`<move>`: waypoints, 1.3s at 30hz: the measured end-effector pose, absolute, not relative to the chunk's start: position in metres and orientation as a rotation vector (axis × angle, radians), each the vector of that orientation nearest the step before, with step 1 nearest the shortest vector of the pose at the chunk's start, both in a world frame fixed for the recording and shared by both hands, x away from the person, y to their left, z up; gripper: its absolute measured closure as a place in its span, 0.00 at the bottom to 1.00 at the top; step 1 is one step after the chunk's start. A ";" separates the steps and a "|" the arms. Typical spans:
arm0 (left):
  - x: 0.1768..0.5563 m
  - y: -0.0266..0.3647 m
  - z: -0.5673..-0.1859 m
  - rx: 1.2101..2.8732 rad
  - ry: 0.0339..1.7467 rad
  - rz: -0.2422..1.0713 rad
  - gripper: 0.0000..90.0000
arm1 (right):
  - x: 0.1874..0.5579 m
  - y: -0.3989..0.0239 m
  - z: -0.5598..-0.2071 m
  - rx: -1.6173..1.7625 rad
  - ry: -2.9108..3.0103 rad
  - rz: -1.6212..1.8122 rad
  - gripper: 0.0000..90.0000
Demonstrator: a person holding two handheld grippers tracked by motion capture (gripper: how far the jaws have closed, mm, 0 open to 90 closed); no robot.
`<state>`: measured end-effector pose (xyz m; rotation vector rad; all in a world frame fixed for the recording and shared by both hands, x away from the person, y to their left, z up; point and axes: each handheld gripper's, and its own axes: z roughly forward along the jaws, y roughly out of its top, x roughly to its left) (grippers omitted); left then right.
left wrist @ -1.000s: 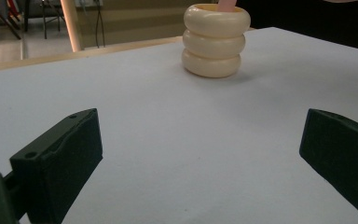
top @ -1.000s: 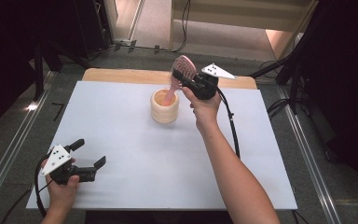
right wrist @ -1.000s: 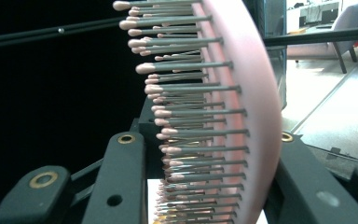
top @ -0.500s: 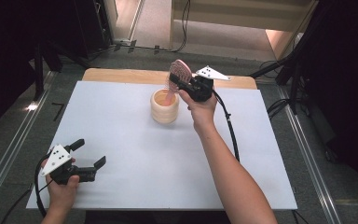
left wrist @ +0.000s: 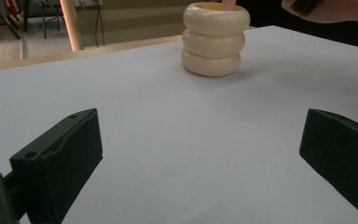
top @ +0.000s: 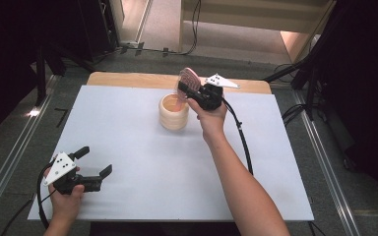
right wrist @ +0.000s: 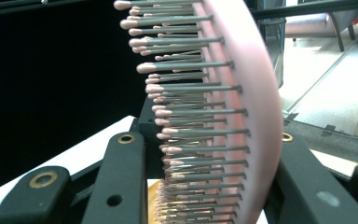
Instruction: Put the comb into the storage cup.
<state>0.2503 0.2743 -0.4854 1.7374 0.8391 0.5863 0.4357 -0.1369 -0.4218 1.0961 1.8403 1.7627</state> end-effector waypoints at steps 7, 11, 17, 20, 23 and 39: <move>0.250 0.274 -0.485 1.738 0.838 0.587 0.00 | 0.437 -0.131 -0.432 1.144 1.839 1.761 0.69; 0.250 0.274 -0.485 1.739 0.838 0.588 0.00 | 0.437 -0.130 -0.438 1.186 1.823 1.781 0.69; 0.250 0.274 -0.485 1.739 0.835 0.588 0.00 | 0.440 -0.136 -0.442 1.284 1.777 1.799 0.67; 0.250 0.274 -0.485 1.739 0.836 0.588 0.00 | 0.441 -0.138 -0.442 1.307 1.789 1.785 0.64; 0.250 0.274 -0.485 1.740 0.837 0.587 0.00 | 0.441 -0.142 -0.443 1.323 1.792 1.794 0.54; 0.250 0.274 -0.486 1.738 0.836 0.587 0.00 | 0.431 -0.163 -0.444 1.242 1.901 1.861 0.00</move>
